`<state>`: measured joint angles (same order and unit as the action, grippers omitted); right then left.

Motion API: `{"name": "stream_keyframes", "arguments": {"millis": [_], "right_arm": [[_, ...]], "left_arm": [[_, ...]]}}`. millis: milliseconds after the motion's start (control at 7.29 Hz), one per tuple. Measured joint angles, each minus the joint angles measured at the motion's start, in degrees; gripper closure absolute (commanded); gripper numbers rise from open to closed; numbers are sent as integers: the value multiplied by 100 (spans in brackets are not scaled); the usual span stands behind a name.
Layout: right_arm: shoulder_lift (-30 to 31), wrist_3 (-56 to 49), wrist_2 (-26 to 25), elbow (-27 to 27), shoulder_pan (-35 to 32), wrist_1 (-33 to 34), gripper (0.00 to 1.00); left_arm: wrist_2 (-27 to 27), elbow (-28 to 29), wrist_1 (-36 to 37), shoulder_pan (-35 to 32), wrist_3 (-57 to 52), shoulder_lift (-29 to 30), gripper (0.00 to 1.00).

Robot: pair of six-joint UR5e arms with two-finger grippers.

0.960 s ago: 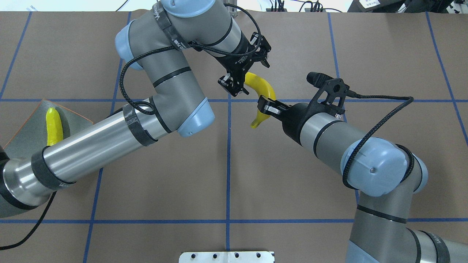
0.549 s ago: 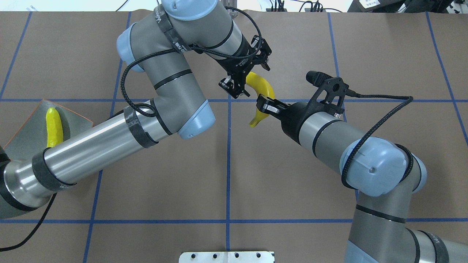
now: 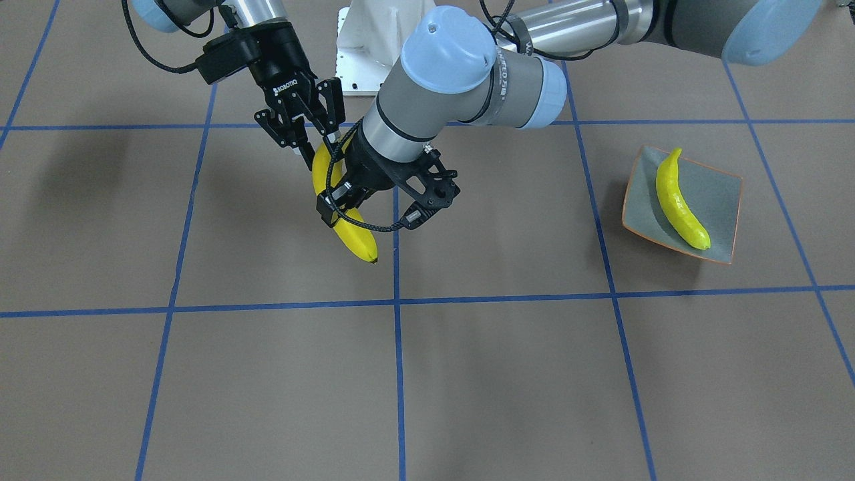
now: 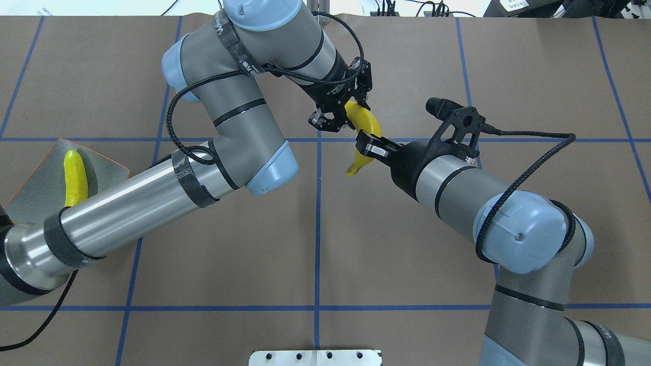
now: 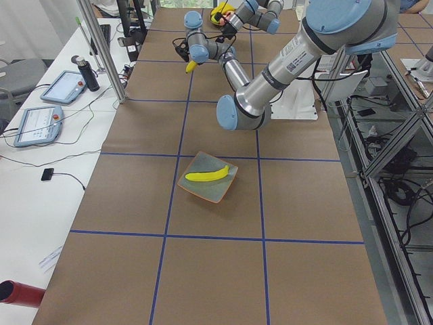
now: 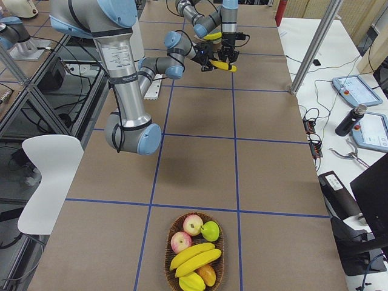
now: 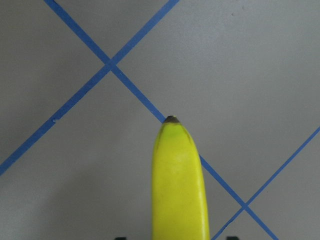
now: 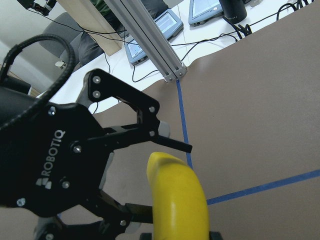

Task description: Transfer all bananas from basket to plate

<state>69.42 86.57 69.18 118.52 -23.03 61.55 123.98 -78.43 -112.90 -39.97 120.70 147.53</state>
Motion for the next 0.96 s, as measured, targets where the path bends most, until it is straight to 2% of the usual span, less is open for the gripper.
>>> {"name": "stream_keyframes", "arguments": {"millis": [137, 686, 960], "right_arm": [[-33, 4, -4, -1, 1, -9, 0], [-115, 1, -19, -6, -17, -14, 0], [17, -6, 87, 156, -62, -24, 0]], "left_arm": [[50, 1, -20, 5, -40, -13, 100], [245, -27, -39, 9, -137, -44, 100], [259, -103, -45, -37, -262, -157, 100]]}}
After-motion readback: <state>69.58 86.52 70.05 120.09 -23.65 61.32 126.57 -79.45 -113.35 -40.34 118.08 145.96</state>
